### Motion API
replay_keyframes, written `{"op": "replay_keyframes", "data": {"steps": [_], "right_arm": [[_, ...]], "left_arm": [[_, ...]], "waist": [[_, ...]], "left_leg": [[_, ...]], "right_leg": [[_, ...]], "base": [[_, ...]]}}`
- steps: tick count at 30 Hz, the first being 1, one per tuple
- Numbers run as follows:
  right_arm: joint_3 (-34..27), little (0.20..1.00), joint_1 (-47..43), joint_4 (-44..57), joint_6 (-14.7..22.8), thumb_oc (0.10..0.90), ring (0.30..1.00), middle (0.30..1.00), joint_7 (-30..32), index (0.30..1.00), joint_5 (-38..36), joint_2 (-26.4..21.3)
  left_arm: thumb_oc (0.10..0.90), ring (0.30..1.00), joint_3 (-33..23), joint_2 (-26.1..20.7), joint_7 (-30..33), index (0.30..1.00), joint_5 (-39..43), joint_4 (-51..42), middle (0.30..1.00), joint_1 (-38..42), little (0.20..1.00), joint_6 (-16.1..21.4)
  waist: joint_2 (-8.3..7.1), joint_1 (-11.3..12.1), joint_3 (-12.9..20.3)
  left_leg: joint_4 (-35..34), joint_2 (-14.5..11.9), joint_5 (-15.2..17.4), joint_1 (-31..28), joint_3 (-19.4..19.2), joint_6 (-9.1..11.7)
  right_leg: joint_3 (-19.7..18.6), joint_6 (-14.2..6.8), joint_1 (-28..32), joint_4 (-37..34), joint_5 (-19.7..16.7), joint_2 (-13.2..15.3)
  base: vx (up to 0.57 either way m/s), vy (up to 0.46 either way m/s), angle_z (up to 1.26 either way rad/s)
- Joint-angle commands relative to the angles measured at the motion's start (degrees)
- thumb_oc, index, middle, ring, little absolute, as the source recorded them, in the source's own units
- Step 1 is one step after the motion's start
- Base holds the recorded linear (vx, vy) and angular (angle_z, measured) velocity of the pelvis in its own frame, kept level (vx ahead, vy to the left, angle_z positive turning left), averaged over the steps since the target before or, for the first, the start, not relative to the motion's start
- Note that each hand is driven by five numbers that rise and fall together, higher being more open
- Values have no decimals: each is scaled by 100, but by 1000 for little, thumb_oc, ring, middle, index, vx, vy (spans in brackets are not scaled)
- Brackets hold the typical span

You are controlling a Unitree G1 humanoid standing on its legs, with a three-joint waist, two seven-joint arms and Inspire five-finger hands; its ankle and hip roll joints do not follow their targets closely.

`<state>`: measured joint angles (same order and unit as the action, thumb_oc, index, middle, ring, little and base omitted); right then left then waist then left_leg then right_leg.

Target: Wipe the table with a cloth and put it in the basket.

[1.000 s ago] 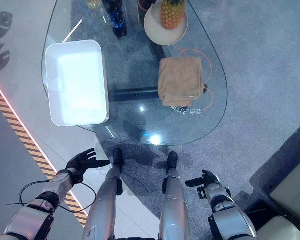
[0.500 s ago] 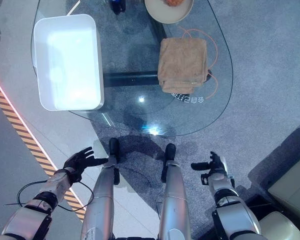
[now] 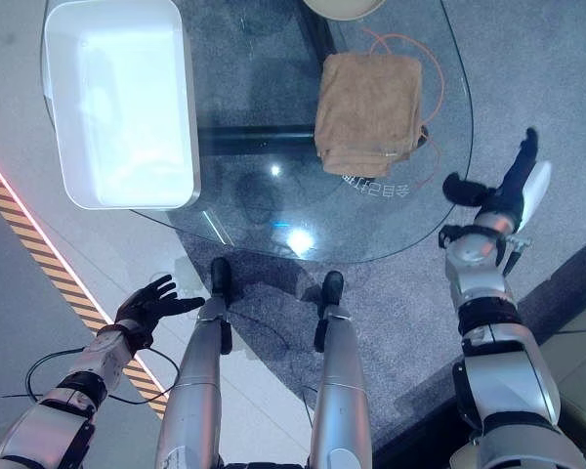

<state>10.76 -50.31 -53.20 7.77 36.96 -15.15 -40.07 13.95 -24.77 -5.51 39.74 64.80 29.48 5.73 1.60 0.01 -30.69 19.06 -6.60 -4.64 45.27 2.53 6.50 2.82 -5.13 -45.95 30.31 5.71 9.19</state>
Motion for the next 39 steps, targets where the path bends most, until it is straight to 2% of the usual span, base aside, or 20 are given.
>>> {"op": "replay_keyframes", "data": {"steps": [1, 9, 12, 14, 27, 39], "right_arm": [[156, 900, -218, 618, 250, 800, 900, 900, 755, 900, 184, -889], [538, 900, -855, 1248, -58, 800, 900, 900, 779, 900, 566, -1068], [793, 900, -1159, 1419, -276, 800, 900, 900, 638, 900, 724, -1116], [1202, 900, -1585, 1523, -560, 800, 900, 900, 430, 900, 944, -1141], [2939, 900, -3182, 1182, -1572, 800, 900, 900, -762, 900, 1901, -1079], [3724, 900, -3943, 667, -2206, 800, 900, 900, -1421, 900, 2126, -919]], "left_arm": [[800, 900, 15, -192, 62, 900, 250, 124, 900, -256, 900, 183], [800, 900, 27, -192, 98, 900, 303, 0, 900, -230, 900, 115], [800, 900, 39, -196, 100, 900, 301, -48, 900, -224, 900, 79], [800, 900, 55, -195, 67, 900, 297, -59, 900, -218, 900, 77], [800, 900, 204, -288, 32, 900, 175, -365, 900, -337, 900, -33], [800, 900, 322, -372, 34, 900, 178, -549, 900, -334, 900, -126]], "waist": [[-35, -27, 90], [-11, 18, 90], [-9, 52, 90], [-3, 103, 90], [60, 369, 90], [111, 497, 90]], "left_leg": [[241, 542, 375, 71, -206, -436], [162, 559, 338, 121, -199, -429], [150, 567, 325, 134, -187, -423], [119, 577, 305, 136, -175, -420], [118, 636, 268, 153, -76, -433], [120, 677, 231, 191, -25, -444]], "right_leg": [[210, 261, -20, -512, -407, -450], [270, 262, -54, -552, -368, -415], [289, 265, -56, -568, -363, -407], [319, 280, -49, -592, -350, -410], [449, 315, -38, -570, -306, -370], [504, 337, -93, -536, -330, -356]], "base": [[-2, 43, 0], [0, 16, 0], [0, 0, 0], [0, 0, 0], [1, -5, 3], [0, -4, 2]]}}
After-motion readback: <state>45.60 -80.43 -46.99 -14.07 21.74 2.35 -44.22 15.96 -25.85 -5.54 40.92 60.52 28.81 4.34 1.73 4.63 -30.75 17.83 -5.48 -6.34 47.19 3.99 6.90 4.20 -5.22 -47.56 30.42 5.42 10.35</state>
